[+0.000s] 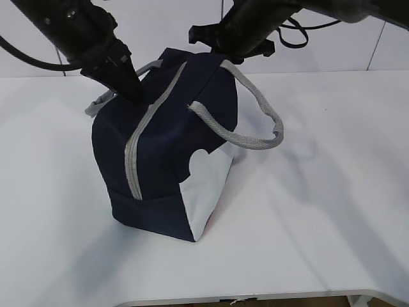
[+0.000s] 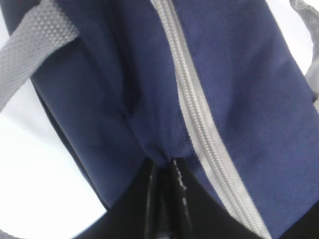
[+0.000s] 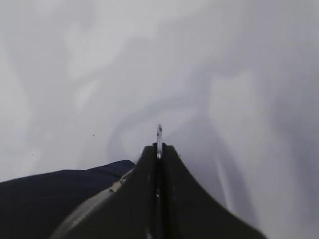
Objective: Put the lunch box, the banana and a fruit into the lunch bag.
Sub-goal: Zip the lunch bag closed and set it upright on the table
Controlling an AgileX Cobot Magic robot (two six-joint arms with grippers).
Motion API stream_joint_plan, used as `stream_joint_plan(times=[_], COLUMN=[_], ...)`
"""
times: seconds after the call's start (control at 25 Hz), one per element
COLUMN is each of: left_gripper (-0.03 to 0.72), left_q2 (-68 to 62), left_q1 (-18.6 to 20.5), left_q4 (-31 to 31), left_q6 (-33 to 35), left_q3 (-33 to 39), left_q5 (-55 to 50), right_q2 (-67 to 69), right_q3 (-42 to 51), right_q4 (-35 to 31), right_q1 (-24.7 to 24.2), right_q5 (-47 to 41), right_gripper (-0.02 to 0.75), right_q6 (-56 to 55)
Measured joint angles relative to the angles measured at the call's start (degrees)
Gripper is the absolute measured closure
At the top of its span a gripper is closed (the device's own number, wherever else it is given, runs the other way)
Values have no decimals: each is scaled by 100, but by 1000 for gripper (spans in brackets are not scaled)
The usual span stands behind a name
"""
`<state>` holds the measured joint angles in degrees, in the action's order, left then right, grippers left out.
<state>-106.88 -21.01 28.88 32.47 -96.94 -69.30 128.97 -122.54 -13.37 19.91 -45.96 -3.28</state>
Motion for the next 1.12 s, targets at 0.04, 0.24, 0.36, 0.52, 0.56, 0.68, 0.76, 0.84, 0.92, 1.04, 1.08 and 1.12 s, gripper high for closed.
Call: stream_joint_plan(times=[0.04, 0.24, 0.36, 0.52, 0.56, 0.68, 0.76, 0.84, 0.92, 1.04, 1.08, 1.12], left_gripper=[682, 683, 683, 683, 683, 683, 678, 657, 601, 458, 408, 357], left_q2=[0, 13, 13, 13, 13, 13, 13, 13, 13, 25, 34, 37], left_q1=[0, 0, 0, 0, 0, 0, 0, 0, 0, 0, 0, 0], left_q4=[0, 0, 0, 0, 0, -14, -119, -317, -473, -503, -491, -463], left_q6=[0, 0, 0, 0, 0, -44, -228, -545, -830, -1104, -1133, -1162], left_q3=[0, 0, 0, 0, 0, -41, -220, -521, -878, -1196, -1240, -1252], left_q5=[0, 0, 19, 19, 19, 8, -63, -112, -160, 184, 331, 487], right_q2=[10, 279, 382, 389, 389, 389, 389, 389, 389, 389, 389, 389], right_q3=[-25, -46, -46, -46, -46, -150, -331, -492, -631, -768, -774, -784], right_q4=[0, -217, -275, -287, -326, -410, -432, -468, -502, -523, -545, -577], right_q1=[-23, -227, -286, -286, -286, -294, -294, -294, -308, -308, -308, -308], right_q5=[0, 0, 0, -3, -3, -187, -333, -390, -476, -612, -641, -651], right_gripper=[720, 720, 720, 720, 720, 720, 720, 720, 720, 720, 720, 720], right_q6=[9, 9, 9, 9, 9, 48, 99, 112, 122, 134, 134, 134])
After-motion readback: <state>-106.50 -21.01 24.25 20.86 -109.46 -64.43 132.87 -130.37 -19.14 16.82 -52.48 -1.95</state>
